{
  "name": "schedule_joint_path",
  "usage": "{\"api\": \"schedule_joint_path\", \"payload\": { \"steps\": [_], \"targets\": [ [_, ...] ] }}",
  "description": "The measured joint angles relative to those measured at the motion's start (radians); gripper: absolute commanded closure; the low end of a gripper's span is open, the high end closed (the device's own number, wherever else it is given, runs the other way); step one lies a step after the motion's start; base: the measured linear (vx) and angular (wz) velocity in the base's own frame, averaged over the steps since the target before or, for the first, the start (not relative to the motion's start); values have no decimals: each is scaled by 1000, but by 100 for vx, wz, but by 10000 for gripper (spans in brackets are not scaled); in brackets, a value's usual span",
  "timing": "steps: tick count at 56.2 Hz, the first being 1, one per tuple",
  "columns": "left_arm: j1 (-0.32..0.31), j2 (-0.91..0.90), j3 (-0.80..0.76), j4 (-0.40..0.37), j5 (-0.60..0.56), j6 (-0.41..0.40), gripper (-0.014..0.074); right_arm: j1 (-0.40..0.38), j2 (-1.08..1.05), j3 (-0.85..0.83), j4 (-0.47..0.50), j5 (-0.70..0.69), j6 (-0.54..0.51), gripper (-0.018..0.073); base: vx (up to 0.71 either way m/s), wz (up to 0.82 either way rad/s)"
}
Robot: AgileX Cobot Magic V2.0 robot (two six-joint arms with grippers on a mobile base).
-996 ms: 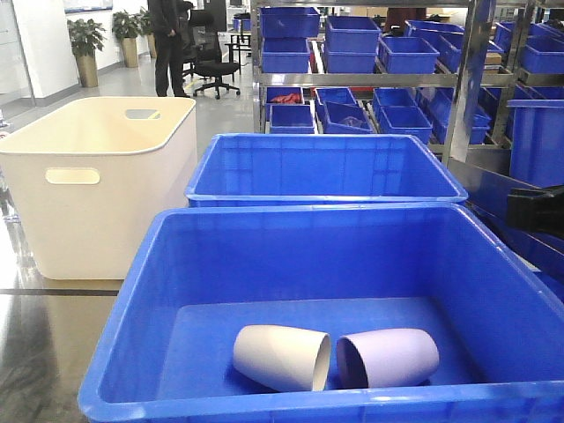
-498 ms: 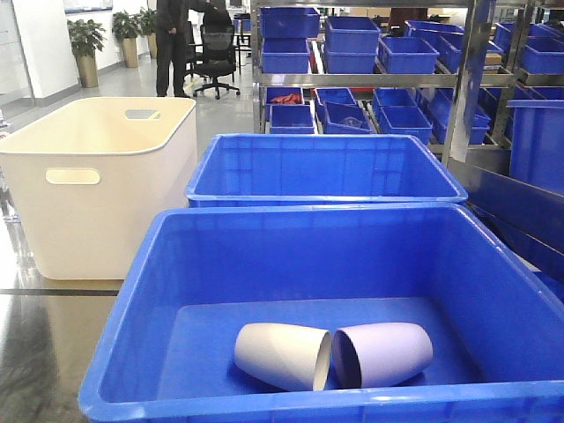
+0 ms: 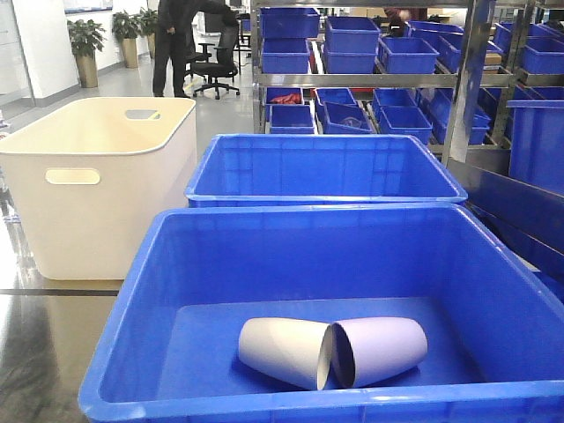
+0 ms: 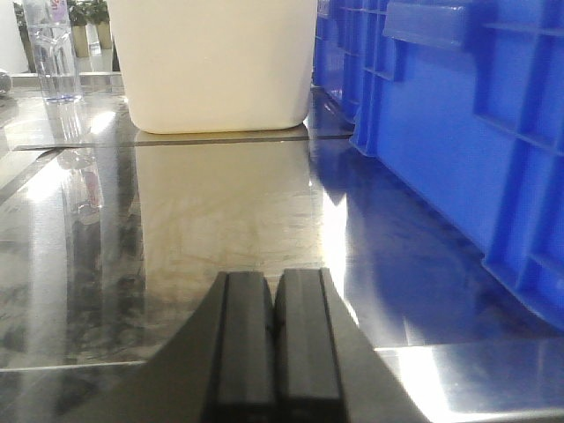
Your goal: Grab cup from conveyor and place in blue bin
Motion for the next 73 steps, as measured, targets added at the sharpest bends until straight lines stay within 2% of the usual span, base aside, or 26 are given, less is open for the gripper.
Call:
{"api": "schedule_joint_path", "payload": {
  "steps": [12,25,35,43,51,73],
  "targets": [
    [0,0,0,0,0,0,596,0,-214,401,-146,-257,-25,568,0,0],
    [0,0,0,0,0,0,596,-13,-336,674,-167,-305,14,568,0,0],
    [0,0,0,0,0,0,596,-134,-351,809,-168,-342,62,568,0,0],
    [0,0,0,0,0,0,596,-208,-351,944,-137,-504,65,568,0,0],
    [0,0,0,0,3,0,596,-225,-351,984,-114,-599,63,568,0,0],
    [0,0,0,0,6,0,596,-227,-351,985,-119,-588,56,568,0,0]
  ]
}}
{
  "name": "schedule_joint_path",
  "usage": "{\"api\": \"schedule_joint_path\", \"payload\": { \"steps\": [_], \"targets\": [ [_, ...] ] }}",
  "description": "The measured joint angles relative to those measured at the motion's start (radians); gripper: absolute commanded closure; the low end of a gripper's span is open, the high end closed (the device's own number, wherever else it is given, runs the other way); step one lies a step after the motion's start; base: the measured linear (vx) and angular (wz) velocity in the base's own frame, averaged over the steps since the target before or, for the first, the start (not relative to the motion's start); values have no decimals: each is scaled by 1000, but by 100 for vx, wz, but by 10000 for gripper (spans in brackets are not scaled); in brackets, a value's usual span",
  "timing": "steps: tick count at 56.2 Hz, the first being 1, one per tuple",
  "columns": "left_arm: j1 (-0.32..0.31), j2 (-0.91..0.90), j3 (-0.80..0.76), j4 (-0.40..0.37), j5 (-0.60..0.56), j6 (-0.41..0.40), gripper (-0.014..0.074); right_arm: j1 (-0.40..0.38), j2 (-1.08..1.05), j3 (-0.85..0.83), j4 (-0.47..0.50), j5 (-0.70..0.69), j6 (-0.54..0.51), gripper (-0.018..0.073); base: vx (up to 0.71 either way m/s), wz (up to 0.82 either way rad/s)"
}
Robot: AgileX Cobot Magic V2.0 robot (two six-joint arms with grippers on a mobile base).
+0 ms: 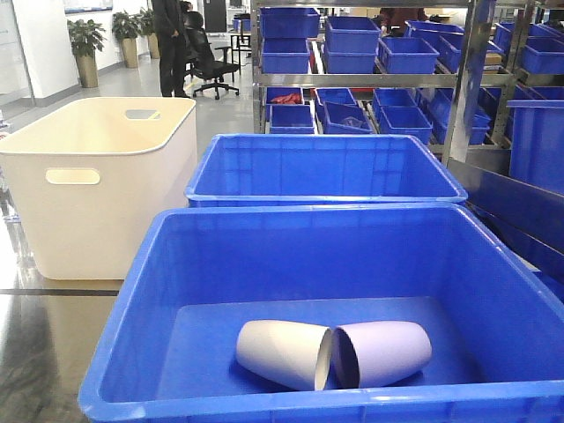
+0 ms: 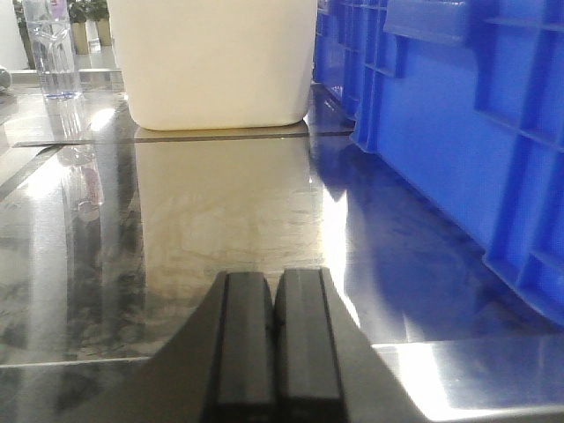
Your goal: Grab cup from conveyor and place in blue bin
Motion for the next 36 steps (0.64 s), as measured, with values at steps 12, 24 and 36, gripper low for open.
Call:
{"api": "schedule_joint_path", "payload": {
  "steps": [12,24,36],
  "targets": [
    [0,0,0,0,0,0,596,0,0,0,0,1,0,568,0,0],
    [0,0,0,0,0,0,596,0,0,0,0,1,0,568,0,0],
    [0,0,0,0,0,0,596,0,0,0,0,3,0,568,0,0]
  ]
}}
